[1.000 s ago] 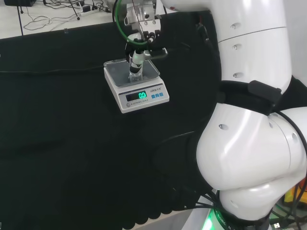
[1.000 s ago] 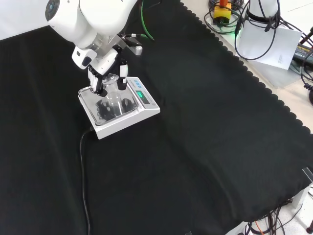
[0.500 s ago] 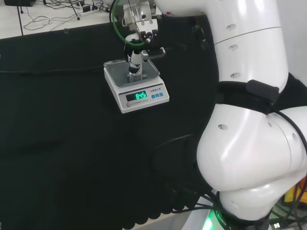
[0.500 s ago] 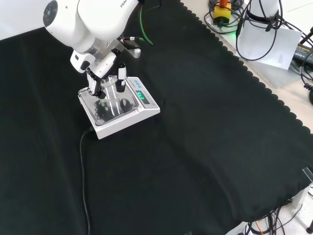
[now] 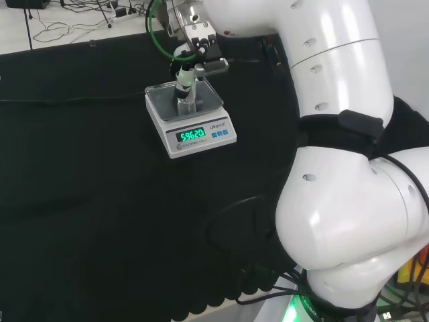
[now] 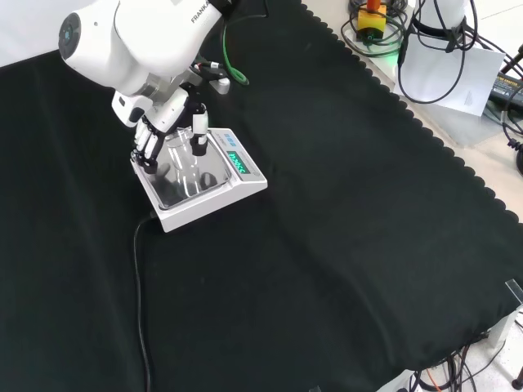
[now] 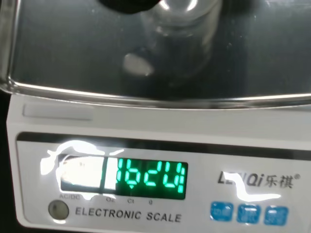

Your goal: Put the beaker on the electronic balance.

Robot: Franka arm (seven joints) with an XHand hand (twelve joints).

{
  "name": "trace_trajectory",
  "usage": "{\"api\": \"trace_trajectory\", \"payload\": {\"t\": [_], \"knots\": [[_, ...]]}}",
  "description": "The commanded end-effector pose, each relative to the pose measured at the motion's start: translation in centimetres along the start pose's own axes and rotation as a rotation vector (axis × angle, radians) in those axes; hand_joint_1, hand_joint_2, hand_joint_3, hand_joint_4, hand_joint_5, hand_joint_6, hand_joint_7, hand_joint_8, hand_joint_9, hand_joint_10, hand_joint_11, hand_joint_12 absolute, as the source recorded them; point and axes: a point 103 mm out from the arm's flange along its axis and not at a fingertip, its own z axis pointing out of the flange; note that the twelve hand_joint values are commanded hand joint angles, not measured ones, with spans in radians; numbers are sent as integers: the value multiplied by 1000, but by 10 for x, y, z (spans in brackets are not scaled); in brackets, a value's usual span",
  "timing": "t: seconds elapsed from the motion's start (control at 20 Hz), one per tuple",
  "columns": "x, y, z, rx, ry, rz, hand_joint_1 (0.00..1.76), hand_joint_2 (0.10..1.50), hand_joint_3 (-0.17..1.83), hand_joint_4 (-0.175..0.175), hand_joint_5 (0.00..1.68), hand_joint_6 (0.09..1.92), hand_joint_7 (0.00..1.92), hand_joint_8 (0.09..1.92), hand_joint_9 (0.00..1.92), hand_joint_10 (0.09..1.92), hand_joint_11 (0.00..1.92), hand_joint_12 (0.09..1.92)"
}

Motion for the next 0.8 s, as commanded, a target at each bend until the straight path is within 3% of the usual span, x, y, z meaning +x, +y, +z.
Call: {"api": "trace_trajectory", "payload": {"t": [0.05, 0.15, 0.2, 0.3, 0.4, 0.55, 0.8], "knots": [[-7, -8, 0, 82, -24, 7, 804, 865, -170, 68, 170, 97, 2, 119, 4, 162, 35, 1493], [-8, -14, -3, 96, -22, 1, 771, 835, -168, 74, 135, 87, 0, 87, 0, 87, 7, 1344], [-9, -18, -7, 97, -24, 4, 744, 819, -161, 76, 108, 87, 0, 87, 0, 87, 3, 1136], [-12, -25, -14, 107, -28, 22, 660, 780, -137, 81, 42, 87, 0, 87, 0, 87, 0, 491], [-14, -32, -20, 121, -31, 38, 512, 738, -128, 87, 10, 87, 0, 87, 0, 87, 0, 127], [-18, -38, -24, 116, -53, 67, 367, 713, -123, 92, 0, 87, 0, 87, 0, 87, 0, 87], [-27, -51, -30, 86, -27, 72, 352, 714, -112, 92, 0, 87, 0, 87, 0, 87, 0, 87]]}}
